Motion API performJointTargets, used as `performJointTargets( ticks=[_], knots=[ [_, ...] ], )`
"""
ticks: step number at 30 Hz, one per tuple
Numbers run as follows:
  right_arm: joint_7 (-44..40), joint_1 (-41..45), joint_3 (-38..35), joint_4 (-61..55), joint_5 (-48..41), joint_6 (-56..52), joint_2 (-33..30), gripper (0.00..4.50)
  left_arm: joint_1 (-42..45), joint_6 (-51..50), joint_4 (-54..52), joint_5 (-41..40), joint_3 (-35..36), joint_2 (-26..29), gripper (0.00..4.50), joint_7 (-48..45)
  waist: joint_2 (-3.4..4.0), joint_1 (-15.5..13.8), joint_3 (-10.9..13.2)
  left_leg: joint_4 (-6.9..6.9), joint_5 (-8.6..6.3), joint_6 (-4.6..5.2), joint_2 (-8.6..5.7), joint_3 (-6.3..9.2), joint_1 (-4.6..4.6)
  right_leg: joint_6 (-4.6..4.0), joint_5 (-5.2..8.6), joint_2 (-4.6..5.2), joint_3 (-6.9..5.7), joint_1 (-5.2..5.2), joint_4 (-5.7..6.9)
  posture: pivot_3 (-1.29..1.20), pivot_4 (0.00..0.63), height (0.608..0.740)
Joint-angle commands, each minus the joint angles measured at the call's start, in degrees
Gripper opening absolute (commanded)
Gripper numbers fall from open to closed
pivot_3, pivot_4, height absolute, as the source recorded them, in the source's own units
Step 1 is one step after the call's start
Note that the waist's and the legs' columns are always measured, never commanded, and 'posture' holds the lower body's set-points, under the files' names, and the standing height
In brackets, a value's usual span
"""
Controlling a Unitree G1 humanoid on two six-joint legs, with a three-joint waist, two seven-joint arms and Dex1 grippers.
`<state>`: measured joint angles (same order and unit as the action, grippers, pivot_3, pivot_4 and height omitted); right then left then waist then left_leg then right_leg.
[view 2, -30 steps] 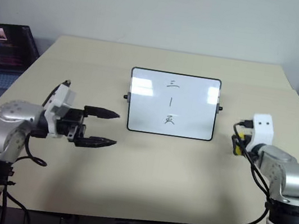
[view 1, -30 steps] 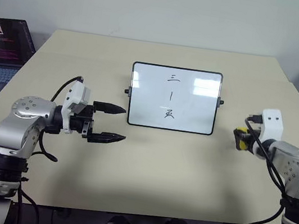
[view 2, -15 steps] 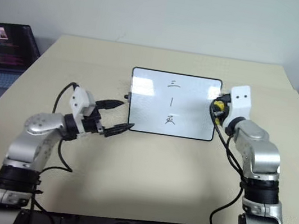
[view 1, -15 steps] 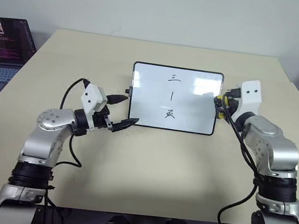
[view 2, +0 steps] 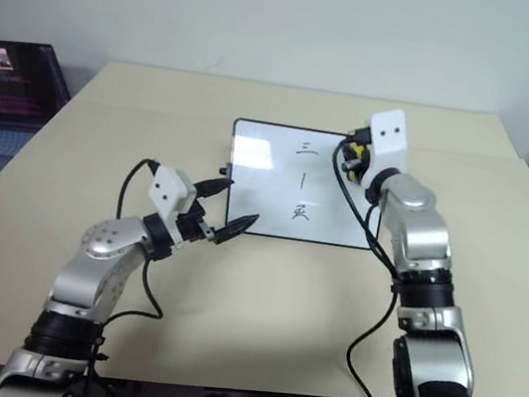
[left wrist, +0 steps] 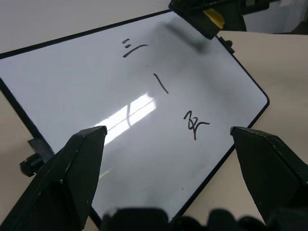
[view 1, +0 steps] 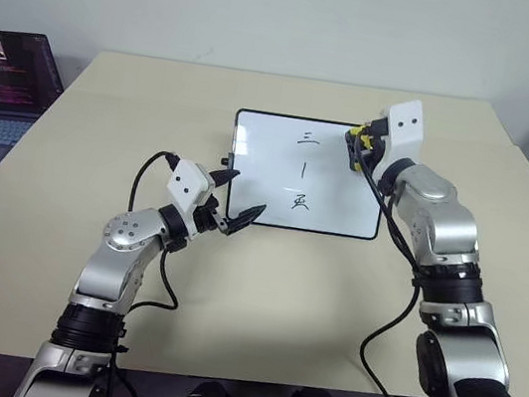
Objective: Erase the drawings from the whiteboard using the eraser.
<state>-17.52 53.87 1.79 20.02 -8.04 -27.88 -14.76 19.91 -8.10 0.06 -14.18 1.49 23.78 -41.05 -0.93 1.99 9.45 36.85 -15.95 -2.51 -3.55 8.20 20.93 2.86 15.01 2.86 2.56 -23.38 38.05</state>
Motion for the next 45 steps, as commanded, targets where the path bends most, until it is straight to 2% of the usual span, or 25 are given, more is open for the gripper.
performJointTargets(
  ticks=[1, 28, 45],
  knots=[
    [-0.6, 3.5, -1.2, 2.3, -0.2, 3.8, 1.4, 1.13, 0.7, 1.1, -2.2, 0.5, 0.0, -0.1, 4.5, 1.3, 0.0, 0.0, 0.0, 0.0, 0.0, 0.0, 0.01, 0.0, 0.0, 0.0, 0.0, 0.0, 0.0, -0.01, 0.01, 0.0, 0.15, 0.74],
    [-1.8, 13.9, -1.0, 21.7, 2.7, 16.2, 7.4, 1.13, 0.8, 2.0, -1.3, 0.4, -0.9, -0.3, 4.5, 1.4, 0.02, 0.4, 0.0, -0.04, 0.0, -0.02, 0.0, 0.08, 0.03, -0.02, -0.01, 0.0, 0.02, -0.1, 0.03, 0.0, 0.15, 0.74],
    [-1.2, 15.4, 2.9, 28.9, 9.6, 17.6, 6.9, 1.13, 0.6, 2.3, -1.6, 0.2, -0.1, 0.5, 4.5, 1.1, 0.03, 1.2, 0.0, -0.04, 0.01, -0.02, 0.0, 0.09, 0.06, -0.02, -0.01, 0.0, 0.02, -0.13, 0.04, 0.0, 0.15, 0.74]
  ],
)
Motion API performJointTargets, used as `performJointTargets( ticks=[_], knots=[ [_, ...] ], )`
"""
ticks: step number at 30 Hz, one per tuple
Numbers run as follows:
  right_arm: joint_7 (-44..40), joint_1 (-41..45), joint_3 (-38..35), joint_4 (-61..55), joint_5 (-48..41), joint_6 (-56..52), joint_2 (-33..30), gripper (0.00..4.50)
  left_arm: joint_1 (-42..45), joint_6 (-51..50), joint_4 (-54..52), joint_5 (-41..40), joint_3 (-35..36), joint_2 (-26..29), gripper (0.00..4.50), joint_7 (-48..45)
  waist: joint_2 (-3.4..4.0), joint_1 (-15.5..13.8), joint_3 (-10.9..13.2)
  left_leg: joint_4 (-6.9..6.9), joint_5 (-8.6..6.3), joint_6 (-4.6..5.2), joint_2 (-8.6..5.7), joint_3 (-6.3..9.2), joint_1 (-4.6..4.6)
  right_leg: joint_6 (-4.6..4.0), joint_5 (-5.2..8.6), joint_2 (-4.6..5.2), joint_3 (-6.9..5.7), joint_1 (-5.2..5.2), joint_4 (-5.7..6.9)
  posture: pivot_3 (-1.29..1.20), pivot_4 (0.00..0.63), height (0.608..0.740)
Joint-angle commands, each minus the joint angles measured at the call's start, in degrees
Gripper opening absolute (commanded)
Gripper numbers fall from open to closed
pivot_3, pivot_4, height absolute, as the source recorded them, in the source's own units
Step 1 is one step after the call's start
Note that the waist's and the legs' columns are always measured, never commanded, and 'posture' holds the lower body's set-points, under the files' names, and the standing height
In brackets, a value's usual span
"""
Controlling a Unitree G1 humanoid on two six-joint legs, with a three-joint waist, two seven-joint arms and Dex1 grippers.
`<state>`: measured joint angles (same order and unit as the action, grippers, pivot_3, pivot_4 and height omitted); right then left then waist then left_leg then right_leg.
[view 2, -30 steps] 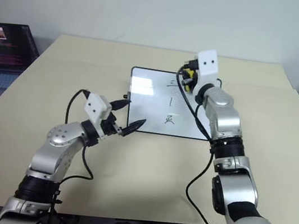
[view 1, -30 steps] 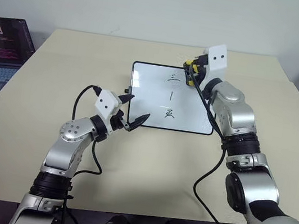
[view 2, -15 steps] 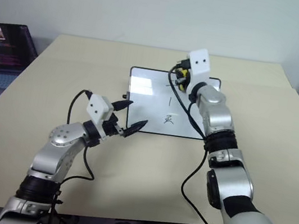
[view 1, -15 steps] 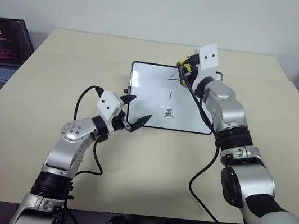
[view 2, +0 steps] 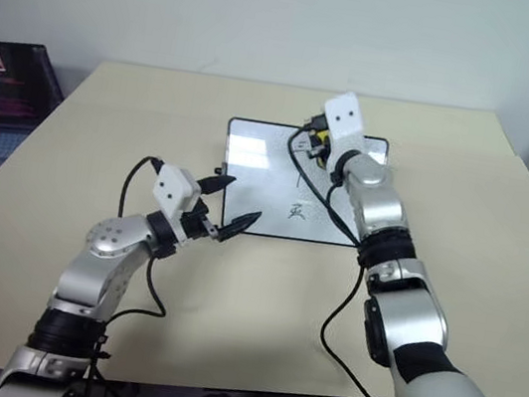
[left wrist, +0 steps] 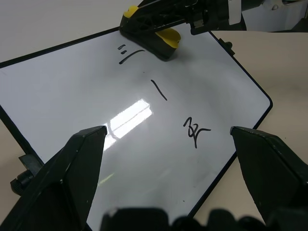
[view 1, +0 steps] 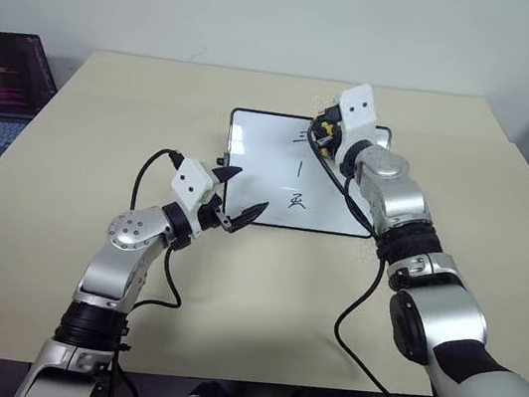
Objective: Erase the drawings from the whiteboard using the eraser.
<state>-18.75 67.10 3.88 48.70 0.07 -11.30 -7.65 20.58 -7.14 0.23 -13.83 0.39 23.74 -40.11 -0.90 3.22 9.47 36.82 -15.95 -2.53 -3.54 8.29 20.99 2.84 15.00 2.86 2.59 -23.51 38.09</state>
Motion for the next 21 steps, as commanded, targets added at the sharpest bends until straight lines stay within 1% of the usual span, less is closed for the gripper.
performJointTargets(
  ticks=[1, 10, 21],
  knots=[
    [0.1, 2.2, 1.0, 0.8, 2.0, 0.9, -0.3, 1.13, -0.2, 1.4, -1.9, -0.1, 1.0, 0.6, 4.5, 0.3, 0.0, 0.0, 0.0, 0.0, 0.0, 0.0, 0.0, 0.01, 0.0, 0.0, 0.0, 0.0, 0.0, 0.0, 0.01, 0.0, 0.15, 0.74],
    [0.6, 3.9, 1.2, 4.7, 3.4, 1.9, 1.5, 1.13, -1.0, 1.4, -2.8, -0.3, 1.7, 1.0, 4.5, 1.1, 0.01, 0.2, 0.0, 0.02, 0.0, 0.0, 0.0, 0.01, -0.04, -0.02, -0.01, 0.0, 0.01, 0.01, 0.06, 0.0, 0.15, 0.74],
    [1.9, 6.7, 0.8, 9.0, 2.7, 4.4, 7.6, 1.13, -2.0, 1.4, -3.7, -0.2, 2.6, 1.1, 4.5, 2.2, 0.02, 0.6, 0.0, 0.02, 0.0, 0.0, 0.04, 0.02, -0.07, -0.07, -0.04, -0.04, 0.02, 0.0, 0.09, 0.0, 0.15, 0.74]
  ],
)
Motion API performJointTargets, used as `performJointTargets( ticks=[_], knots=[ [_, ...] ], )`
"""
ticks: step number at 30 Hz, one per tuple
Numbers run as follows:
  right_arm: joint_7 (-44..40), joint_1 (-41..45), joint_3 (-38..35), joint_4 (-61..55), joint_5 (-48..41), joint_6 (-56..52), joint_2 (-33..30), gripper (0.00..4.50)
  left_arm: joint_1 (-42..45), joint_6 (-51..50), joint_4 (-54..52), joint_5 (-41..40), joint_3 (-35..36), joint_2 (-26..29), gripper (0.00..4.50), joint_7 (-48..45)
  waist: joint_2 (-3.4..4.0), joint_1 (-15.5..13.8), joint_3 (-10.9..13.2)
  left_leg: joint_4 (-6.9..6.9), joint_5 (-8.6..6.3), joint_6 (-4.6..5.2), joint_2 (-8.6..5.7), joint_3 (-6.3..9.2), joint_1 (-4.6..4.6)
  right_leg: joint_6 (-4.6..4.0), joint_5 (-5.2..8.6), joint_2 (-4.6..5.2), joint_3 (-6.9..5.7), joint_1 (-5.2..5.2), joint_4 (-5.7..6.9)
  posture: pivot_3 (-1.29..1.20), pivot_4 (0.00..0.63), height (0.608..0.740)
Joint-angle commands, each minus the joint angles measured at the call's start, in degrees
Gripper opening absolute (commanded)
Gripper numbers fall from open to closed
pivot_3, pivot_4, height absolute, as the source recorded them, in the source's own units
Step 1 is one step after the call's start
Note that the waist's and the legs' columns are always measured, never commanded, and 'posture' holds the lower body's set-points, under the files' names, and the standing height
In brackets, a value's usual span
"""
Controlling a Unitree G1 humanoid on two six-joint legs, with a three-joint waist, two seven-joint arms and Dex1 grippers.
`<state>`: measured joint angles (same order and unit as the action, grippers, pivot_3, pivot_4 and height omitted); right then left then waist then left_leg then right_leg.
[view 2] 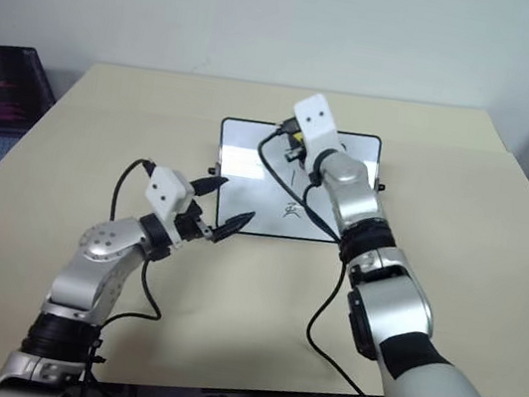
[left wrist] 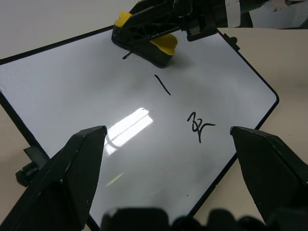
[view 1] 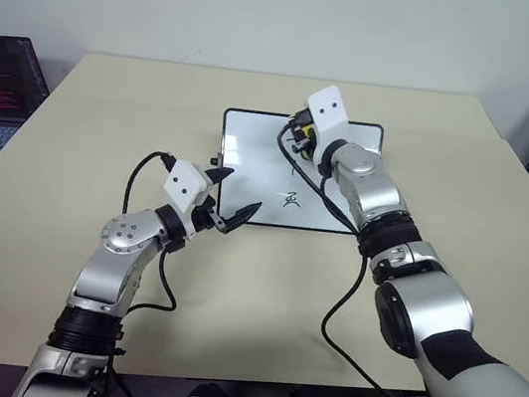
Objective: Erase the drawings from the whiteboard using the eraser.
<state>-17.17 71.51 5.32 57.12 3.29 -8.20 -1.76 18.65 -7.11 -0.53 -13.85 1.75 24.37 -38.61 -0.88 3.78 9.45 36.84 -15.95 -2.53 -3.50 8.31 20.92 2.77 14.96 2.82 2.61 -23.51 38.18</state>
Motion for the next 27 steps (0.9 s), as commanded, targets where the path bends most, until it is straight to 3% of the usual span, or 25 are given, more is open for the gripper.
performJointTargets(
  ticks=[1, 10, 23, 27],
  knots=[
    [0.3, 2.4, -0.6, 0.8, -0.5, 1.5, 2.0, 1.13, -0.2, 1.3, -3.1, -0.1, 1.3, 0.5, 4.5, 0.8, 0.0, 0.1, 0.0, 0.0, 0.0, 0.0, 0.0, 0.0, 0.0, 0.0, 0.0, 0.0, 0.0, 0.0, 0.0, 0.0, 0.15, 0.74],
    [-1.1, 2.0, -0.7, -1.5, -0.8, 1.2, 3.6, 1.13, -1.0, 1.1, -4.0, -0.1, 1.1, 0.3, 4.5, 1.5, 0.02, -0.1, 0.0, -0.01, 0.0, -0.01, -0.01, 0.06, 0.03, 0.0, 0.0, 0.0, -0.03, -0.02, -0.04, 0.0, 0.15, 0.74],
    [-3.9, 1.1, -2.5, -20.4, -3.1, -10.3, -1.4, 1.13, 1.7, 1.4, -1.5, 0.1, -0.4, -0.5, 4.5, 0.5, 0.03, -0.3, 0.0, -0.02, -0.01, -0.02, -0.01, 0.1, 0.14, 0.0, 0.0, 0.01, -0.07, -0.1, -0.06, 0.0, 0.15, 0.74],
    [-3.5, 0.6, -2.3, -21.6, -2.6, -11.5, -3.0, 1.13, 2.4, 1.6, -0.8, 0.2, -0.5, -0.7, 4.5, 0.1, 0.03, -0.4, 0.0, -0.02, -0.01, -0.02, -0.01, 0.09, 0.14, 0.0, 0.0, 0.01, -0.07, -0.1, -0.06, 0.0, 0.15, 0.74]
  ],
)
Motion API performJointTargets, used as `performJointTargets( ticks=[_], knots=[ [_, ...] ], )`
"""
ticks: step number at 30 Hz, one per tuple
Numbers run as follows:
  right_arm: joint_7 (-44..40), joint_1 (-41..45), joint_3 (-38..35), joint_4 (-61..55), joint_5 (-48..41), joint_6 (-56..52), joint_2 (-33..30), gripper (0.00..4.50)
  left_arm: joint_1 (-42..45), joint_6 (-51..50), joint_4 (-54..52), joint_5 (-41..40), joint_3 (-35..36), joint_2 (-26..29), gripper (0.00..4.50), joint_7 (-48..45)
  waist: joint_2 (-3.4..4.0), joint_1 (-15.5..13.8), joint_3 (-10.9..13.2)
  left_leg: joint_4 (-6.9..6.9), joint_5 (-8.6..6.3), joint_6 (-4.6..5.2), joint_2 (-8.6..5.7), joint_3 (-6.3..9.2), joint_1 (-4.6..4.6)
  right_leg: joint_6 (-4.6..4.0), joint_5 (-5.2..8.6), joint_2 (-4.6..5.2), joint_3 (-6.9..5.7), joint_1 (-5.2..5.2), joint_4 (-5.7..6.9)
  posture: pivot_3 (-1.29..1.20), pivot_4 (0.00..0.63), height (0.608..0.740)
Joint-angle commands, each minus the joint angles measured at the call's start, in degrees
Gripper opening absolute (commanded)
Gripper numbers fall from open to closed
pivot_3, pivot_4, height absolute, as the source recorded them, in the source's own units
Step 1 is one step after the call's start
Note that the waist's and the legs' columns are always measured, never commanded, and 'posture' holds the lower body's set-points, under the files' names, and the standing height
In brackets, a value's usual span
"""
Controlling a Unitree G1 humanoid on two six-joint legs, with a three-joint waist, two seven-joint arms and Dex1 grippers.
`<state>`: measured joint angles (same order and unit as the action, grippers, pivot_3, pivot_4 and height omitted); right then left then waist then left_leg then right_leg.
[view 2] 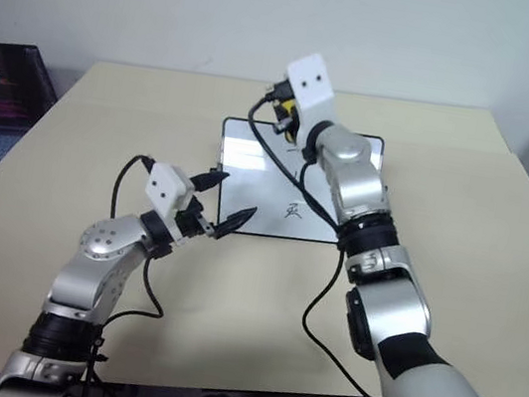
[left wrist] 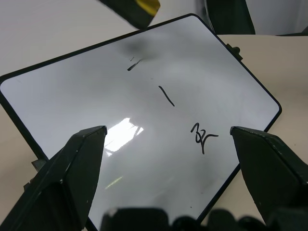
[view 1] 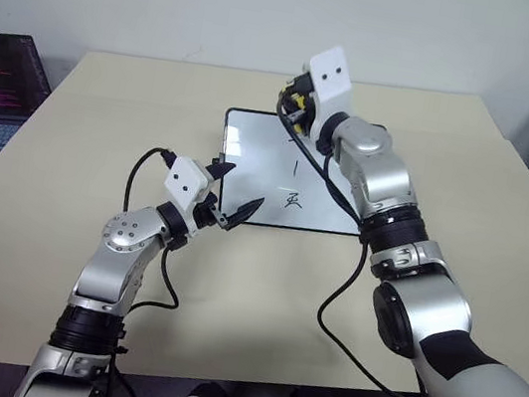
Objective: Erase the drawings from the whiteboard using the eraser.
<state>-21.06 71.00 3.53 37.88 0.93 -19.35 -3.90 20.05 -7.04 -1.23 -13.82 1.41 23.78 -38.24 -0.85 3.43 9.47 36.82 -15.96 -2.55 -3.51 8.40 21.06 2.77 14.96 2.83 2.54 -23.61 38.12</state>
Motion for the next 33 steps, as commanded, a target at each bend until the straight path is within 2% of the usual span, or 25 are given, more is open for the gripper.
performJointTargets(
  ticks=[1, 12, 19, 33],
  knots=[
    [0.6, 0.9, -0.3, -2.0, 0.2, -0.3, -1.2, 1.13, 1.1, 1.5, 0.0, 0.2, -0.2, -0.1, 4.5, -0.3, 0.0, 0.0, 0.0, 0.0, 0.0, 0.0, 0.0, 0.0, 0.0, 0.0, 0.0, 0.0, 0.0, 0.0, 0.0, 0.0, 0.15, 0.74],
    [1.4, -1.1, 2.7, 3.6, 3.9, 3.2, -2.7, 1.13, 0.6, 1.3, -1.0, 0.2, 0.0, 0.4, 4.5, -0.4, 0.0, 0.0, 0.0, 0.0, 0.01, -0.01, 0.0, -0.04, 0.01, 0.0, 0.0, 0.0, 0.02, -0.02, 0.0, 0.0, 0.15, 0.74],
    [2.8, -1.0, 4.2, 9.8, 5.8, 6.5, -1.2, 1.13, -0.9, 0.8, -2.7, -0.1, 0.5, 1.2, 4.5, -0.2, 0.0, 0.1, 0.0, -0.02, 0.08, -0.14, 0.0, -0.05, 0.0, 0.0, 0.0, 0.0, 0.03, -0.03, 0.0, 0.0, 0.15, 0.74],
    [3.8, 0.5, 5.0, 14.9, 5.7, 8.9, 2.3, 1.13, -1.2, 0.5, -3.6, 0.1, 0.6, 1.2, 4.5, 0.7, 0.0, 0.6, 0.0, 0.01, 0.08, -0.14, 0.01, -0.07, -0.04, 0.0, 0.0, -0.01, 0.06, -0.02, 0.08, 0.0, 0.15, 0.74]
  ],
)
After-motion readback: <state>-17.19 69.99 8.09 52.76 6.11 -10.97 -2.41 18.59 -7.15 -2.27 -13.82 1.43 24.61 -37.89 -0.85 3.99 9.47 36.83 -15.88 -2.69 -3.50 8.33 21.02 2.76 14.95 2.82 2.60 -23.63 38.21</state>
